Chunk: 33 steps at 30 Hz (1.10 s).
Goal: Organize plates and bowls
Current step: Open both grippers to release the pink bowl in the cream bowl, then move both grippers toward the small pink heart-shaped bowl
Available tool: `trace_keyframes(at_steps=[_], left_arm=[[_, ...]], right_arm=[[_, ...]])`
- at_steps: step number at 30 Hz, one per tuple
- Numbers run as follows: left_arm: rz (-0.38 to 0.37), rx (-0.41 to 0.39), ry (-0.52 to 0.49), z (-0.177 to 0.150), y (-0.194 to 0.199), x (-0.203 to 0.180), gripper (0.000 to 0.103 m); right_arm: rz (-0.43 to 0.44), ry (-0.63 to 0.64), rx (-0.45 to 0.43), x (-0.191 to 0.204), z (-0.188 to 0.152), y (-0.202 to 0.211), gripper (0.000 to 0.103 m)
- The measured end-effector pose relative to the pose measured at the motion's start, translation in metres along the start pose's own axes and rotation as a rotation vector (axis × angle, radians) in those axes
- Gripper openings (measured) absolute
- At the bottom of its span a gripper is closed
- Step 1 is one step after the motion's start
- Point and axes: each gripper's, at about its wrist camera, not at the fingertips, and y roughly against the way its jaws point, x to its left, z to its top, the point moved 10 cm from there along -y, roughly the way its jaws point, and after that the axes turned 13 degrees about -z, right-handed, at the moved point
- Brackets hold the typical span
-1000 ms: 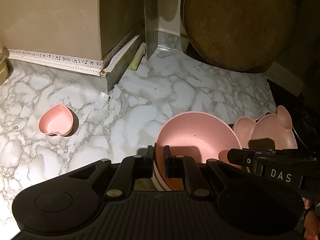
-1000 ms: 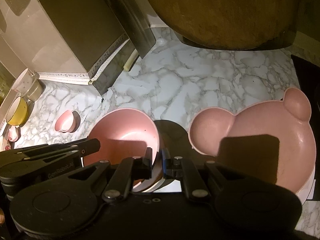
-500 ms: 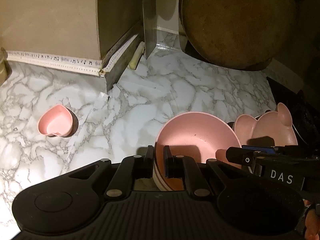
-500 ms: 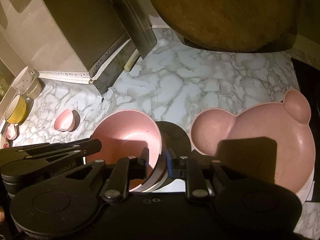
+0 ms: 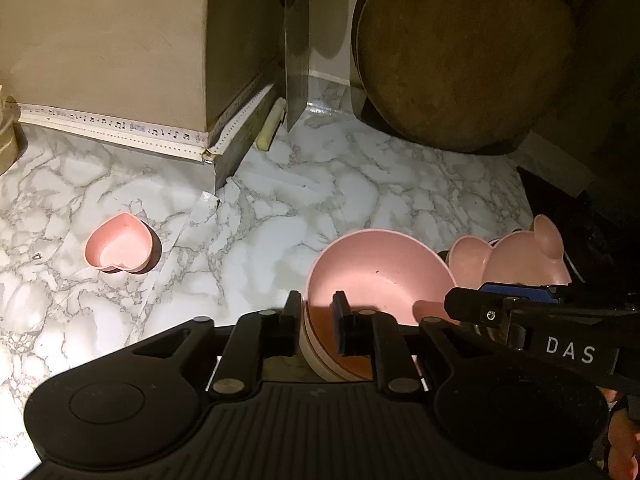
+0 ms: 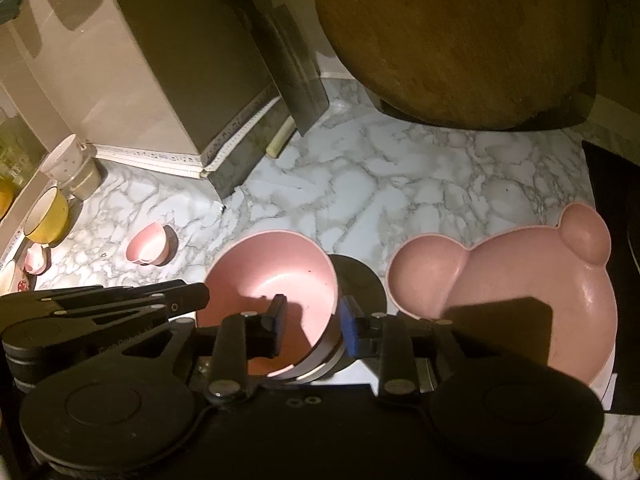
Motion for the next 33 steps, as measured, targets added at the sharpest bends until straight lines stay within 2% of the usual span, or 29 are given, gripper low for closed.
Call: trace_keyframes(at_steps=[3, 9, 10, 12, 14, 19, 22, 24, 28, 33], left_arm=[[-0.002, -0.025, -0.002, 0.001, 0.010, 0.000, 0.027], [0.009, -0.061, 0.006, 0.001, 0.030, 0.004, 0.033], [0.013, -0.066, 0.006, 0.001, 0.034, 0.005, 0.035], [0.024, -0.086, 0.010, 0.000, 0.042, 0.010, 0.048], [0.035, -0.112, 0.017, -0.001, 0.051, 0.015, 0.055], [0.065, -0.142, 0.030, -0.003, 0.072, 0.030, 0.058], [0.089, -0.173, 0.040, -0.004, 0.086, 0.041, 0.069], [0.110, -0.198, 0.048, -0.004, 0.097, 0.050, 0.075], [0.147, -0.225, 0.059, -0.004, 0.110, 0.065, 0.078], [0.174, -0.230, 0.126, 0.000, 0.118, 0.093, 0.078]], right_arm=[[0.006, 0.008, -0.021, 0.002, 0.002, 0.008, 0.035], [0.029, 0.038, -0.056, 0.014, 0.006, 0.023, 0.042], [0.032, 0.047, -0.063, 0.017, 0.006, 0.025, 0.045], [0.035, 0.066, -0.079, 0.023, 0.007, 0.029, 0.052], [0.042, 0.081, -0.093, 0.030, 0.006, 0.033, 0.055], [0.062, 0.106, -0.119, 0.046, 0.008, 0.041, 0.069], [0.074, 0.124, -0.137, 0.055, 0.009, 0.046, 0.082], [0.086, 0.137, -0.146, 0.063, 0.010, 0.049, 0.086], [0.126, 0.155, -0.156, 0.081, 0.012, 0.052, 0.101], [0.145, 0.162, -0.144, 0.102, 0.022, 0.045, 0.101]])
